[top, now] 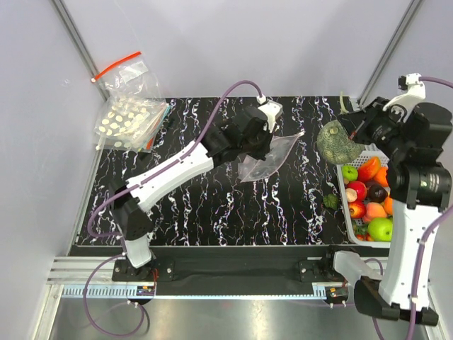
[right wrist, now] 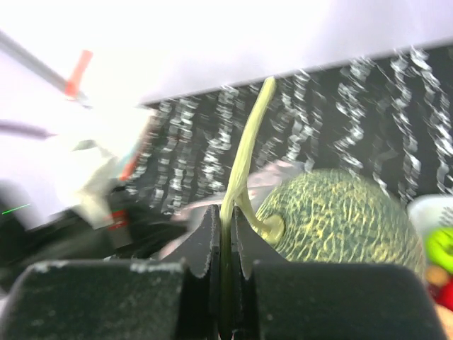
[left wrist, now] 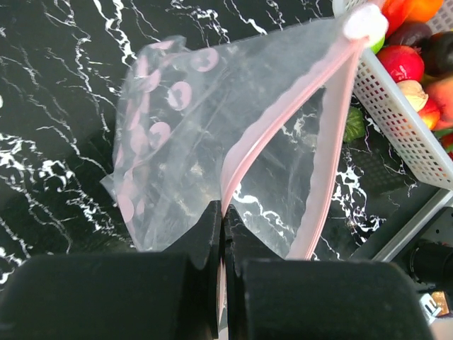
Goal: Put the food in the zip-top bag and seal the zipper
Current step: Place the fake fruit in the zipper food storage bag.
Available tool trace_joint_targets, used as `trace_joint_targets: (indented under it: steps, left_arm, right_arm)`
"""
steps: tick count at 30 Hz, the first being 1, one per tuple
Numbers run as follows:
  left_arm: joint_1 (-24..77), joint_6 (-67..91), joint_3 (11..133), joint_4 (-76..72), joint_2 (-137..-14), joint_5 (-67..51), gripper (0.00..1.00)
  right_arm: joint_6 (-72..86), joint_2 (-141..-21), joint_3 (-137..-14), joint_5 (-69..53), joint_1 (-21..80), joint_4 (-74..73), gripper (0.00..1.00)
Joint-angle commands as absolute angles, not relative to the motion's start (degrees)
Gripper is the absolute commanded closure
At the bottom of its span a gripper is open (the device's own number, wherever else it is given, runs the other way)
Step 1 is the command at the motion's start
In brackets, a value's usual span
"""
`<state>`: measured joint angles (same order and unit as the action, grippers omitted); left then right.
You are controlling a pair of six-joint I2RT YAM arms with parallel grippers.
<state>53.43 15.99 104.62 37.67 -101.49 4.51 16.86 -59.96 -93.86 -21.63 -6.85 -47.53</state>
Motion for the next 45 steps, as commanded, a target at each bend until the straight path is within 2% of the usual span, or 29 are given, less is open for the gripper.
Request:
trace_joint_targets:
  steps: [1, 8, 12, 17, 35, 45]
  left_arm:
    - [53.17, 16.52, 109.15, 37.71, -104.84, 1.32, 1.00]
    - [53.09, 18.10, 105.82, 33.32, -105.64, -2.02, 1.00]
    - [53.09, 19.24, 107.05, 32.26, -107.40, -6.31, 1.00]
    - [53.26, 21.00, 106.44, 29.89, -108.19, -9.75, 1.00]
    - [51.50, 24.34, 104.85, 26.45, -108.63, -15.29, 1.00]
    - [51.06, 28.03, 103.19, 22.94, -107.14, -20.12, 1.00]
  right_arm:
    - [19.60, -58.62, -96.94, -29.09, -6.59, -45.08, 1.00]
    - [20.65, -55.11, -91.77, -36.38, -6.59, -43.95, 1.00]
    - [24.77, -52.48, -85.19, -43.83, -6.59, -37.98, 1.00]
    - [28.47, -50.10, -78.68, -47.63, -6.59, -29.80, 1.00]
    - [33.57, -45.79, -58.73, -45.00, -6.59, -18.11, 1.00]
    - [37.17, -41.05, -52.48, -41.31, -6.59, -11.53, 1.00]
